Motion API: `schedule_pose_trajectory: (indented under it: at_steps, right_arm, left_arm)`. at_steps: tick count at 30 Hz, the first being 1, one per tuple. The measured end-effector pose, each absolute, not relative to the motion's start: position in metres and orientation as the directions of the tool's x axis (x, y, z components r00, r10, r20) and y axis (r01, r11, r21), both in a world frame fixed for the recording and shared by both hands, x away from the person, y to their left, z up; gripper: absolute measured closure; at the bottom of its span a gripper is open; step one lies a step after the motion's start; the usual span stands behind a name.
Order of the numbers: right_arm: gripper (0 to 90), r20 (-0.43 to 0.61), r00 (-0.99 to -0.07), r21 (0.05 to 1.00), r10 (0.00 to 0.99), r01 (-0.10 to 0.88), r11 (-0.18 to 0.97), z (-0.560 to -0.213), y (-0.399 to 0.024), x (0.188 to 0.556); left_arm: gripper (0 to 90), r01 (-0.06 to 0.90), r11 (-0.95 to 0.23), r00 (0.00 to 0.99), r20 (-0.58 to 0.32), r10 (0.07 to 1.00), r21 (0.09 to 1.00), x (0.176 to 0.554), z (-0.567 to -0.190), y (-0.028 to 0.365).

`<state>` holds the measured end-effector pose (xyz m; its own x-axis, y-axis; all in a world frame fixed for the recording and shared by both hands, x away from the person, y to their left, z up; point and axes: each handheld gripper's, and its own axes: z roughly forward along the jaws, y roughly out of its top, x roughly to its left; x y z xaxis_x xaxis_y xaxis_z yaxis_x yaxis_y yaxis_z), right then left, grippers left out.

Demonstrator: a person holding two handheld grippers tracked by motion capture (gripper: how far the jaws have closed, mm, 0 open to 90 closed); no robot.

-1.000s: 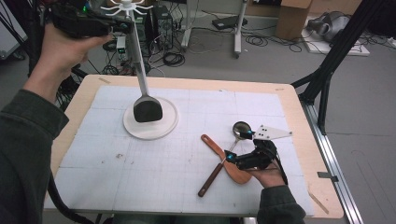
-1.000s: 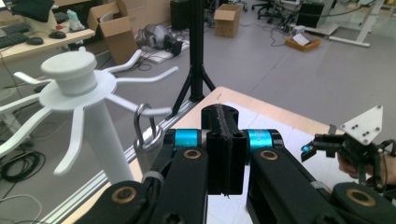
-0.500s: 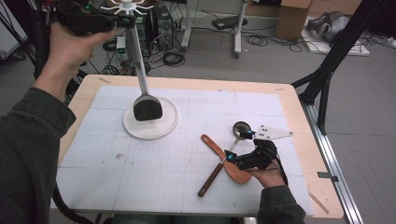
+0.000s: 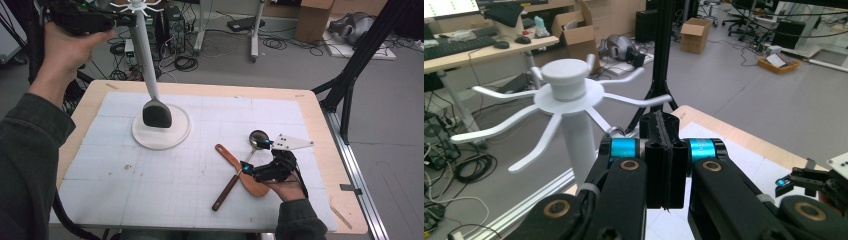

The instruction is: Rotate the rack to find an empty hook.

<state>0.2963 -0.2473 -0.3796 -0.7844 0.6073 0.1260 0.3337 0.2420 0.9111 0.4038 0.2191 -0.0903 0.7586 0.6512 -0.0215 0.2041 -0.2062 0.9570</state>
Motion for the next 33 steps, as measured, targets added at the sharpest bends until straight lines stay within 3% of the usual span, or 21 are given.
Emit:
schedule_pose_trajectory:
  at_steps: [15,33]
  right_arm:
    - [0.9,0.125,-0.787,0.912,0.604,0.331,0.243,-0.38,-0.247,0.296]
    - [0.9,0.128,-0.785,0.911,0.607,0.334,0.241,-0.38,-0.247,0.296]
  left_arm:
    - [89.7,0.215,-0.199,0.725,-0.02,0.688,0.956,0.405,-0.09,0.235]
    - [89.7,0.187,-0.227,0.772,0.0,0.636,0.956,0.392,-0.088,0.224]
